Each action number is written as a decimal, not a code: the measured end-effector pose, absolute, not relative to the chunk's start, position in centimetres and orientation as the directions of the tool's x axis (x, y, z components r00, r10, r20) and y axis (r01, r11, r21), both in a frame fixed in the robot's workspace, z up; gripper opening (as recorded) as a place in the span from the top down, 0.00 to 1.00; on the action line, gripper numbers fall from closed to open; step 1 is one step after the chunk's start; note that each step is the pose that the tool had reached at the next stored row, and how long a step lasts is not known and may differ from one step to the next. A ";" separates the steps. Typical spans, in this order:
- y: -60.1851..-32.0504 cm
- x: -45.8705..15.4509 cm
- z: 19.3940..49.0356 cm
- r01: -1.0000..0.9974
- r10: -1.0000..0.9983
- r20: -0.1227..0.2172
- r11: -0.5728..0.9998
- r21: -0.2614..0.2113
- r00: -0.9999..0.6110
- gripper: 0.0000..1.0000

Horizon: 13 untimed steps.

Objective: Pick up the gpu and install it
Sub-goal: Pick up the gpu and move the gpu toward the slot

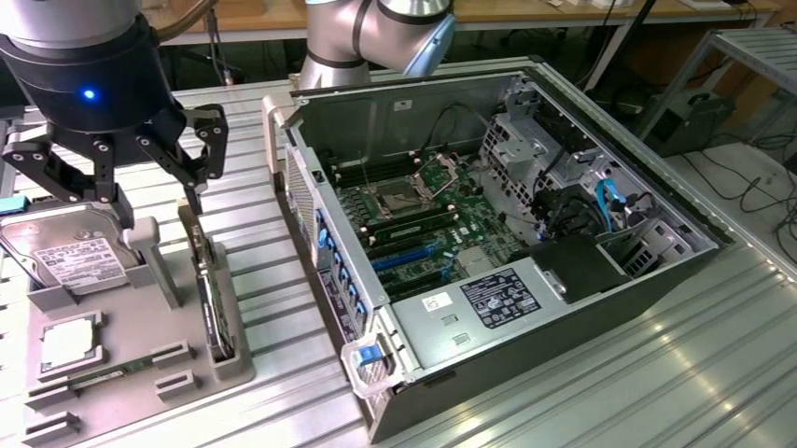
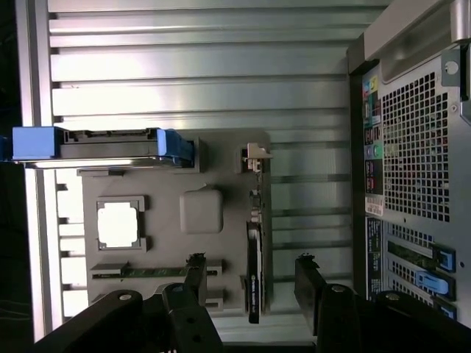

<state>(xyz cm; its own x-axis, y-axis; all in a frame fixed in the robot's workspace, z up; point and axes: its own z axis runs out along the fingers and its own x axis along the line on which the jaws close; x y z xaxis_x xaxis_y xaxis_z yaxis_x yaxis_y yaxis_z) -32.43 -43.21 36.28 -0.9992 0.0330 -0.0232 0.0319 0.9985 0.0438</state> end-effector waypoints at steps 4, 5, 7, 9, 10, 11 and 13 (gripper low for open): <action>-43.2 -32.4 36.0 0.032 0.033 -0.023 0.999 0.044 -0.999 0.40; -43.2 -32.4 36.0 0.032 0.033 -0.023 0.999 0.044 -0.999 0.40; -43.2 -32.4 35.9 0.032 0.033 -0.023 0.999 0.044 -0.999 0.40; -43.2 -32.4 35.7 0.032 0.033 -0.023 0.999 0.044 -0.999 0.40; -43.2 -32.4 35.7 0.032 0.033 -0.023 0.999 0.044 -0.999 0.40; -43.2 -32.4 35.6 0.032 0.033 -0.023 0.999 0.044 -0.999 0.40; -43.2 -32.4 35.5 0.032 0.033 -0.023 0.999 0.044 -0.999 0.40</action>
